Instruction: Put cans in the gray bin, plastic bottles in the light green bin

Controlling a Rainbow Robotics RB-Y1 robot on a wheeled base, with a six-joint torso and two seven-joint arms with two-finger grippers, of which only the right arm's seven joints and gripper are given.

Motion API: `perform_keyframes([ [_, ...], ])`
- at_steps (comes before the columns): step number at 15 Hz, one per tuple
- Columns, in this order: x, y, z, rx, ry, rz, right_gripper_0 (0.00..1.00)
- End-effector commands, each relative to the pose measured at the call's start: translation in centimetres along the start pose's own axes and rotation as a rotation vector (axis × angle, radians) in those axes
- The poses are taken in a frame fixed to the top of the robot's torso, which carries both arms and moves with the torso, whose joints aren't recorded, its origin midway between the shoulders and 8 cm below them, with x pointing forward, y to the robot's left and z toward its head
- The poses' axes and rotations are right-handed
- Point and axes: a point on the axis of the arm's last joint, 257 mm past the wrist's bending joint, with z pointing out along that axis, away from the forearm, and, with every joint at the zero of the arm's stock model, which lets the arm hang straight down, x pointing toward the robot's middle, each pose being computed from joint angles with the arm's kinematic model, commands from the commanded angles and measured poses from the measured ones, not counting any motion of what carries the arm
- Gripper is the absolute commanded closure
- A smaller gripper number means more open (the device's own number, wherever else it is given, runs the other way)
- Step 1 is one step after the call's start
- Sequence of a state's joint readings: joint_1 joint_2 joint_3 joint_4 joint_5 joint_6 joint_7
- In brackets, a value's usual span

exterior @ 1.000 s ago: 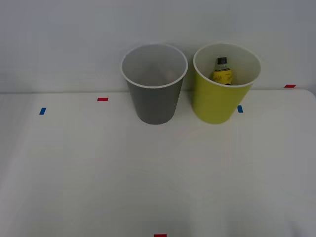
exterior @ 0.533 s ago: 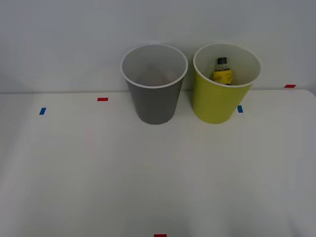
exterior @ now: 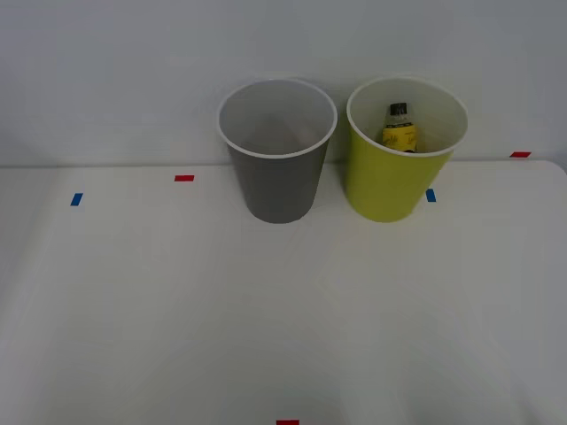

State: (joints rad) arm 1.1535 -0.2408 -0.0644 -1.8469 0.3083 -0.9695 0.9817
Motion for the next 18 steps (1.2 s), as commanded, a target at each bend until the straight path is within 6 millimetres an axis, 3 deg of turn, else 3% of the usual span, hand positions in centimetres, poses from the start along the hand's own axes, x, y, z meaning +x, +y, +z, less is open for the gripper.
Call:
perform_keyframes([
  [1, 0.0, 0.0, 0.0, 0.0, 0.0, 0.0, 0.0],
  [18, 0.0, 0.0, 0.0, 0.0, 0.0, 0.0, 0.0],
])
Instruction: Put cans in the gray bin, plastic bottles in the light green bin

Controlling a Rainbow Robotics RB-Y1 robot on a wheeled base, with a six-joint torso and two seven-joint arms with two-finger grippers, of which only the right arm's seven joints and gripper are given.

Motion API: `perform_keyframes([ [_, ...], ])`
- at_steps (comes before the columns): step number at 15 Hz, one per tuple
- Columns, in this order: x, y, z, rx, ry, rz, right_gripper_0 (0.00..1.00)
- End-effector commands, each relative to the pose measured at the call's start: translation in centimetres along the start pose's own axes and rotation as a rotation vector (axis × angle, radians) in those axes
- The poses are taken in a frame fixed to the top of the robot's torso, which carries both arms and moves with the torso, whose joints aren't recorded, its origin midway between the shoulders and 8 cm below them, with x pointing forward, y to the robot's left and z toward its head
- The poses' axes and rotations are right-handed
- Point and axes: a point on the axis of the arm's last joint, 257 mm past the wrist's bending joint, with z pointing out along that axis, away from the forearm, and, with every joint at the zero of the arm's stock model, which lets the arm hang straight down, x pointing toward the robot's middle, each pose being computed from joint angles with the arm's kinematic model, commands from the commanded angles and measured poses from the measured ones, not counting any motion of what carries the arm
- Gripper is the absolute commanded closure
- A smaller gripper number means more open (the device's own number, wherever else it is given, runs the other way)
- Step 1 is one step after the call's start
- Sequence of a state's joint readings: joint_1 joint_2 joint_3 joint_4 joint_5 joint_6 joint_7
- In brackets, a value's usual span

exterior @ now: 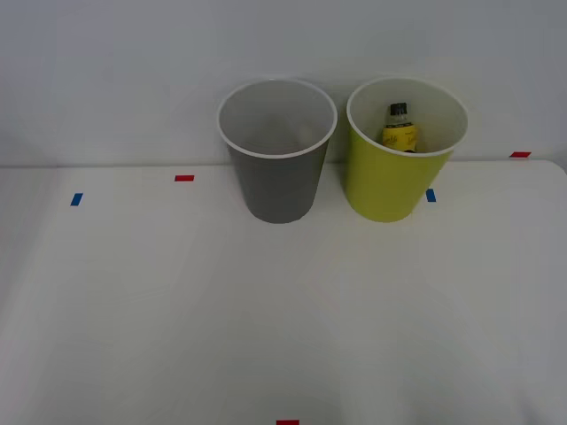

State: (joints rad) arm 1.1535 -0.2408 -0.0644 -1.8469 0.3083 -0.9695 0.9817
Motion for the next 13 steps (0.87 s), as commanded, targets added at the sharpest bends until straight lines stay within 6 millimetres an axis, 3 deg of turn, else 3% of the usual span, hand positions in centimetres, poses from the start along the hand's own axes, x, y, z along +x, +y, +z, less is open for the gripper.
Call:
perform_keyframes([
  [1, 0.0, 0.0, 0.0, 0.0, 0.0, 0.0, 0.0],
  [13, 0.0, 0.0, 0.0, 0.0, 0.0, 0.0, 0.0],
])
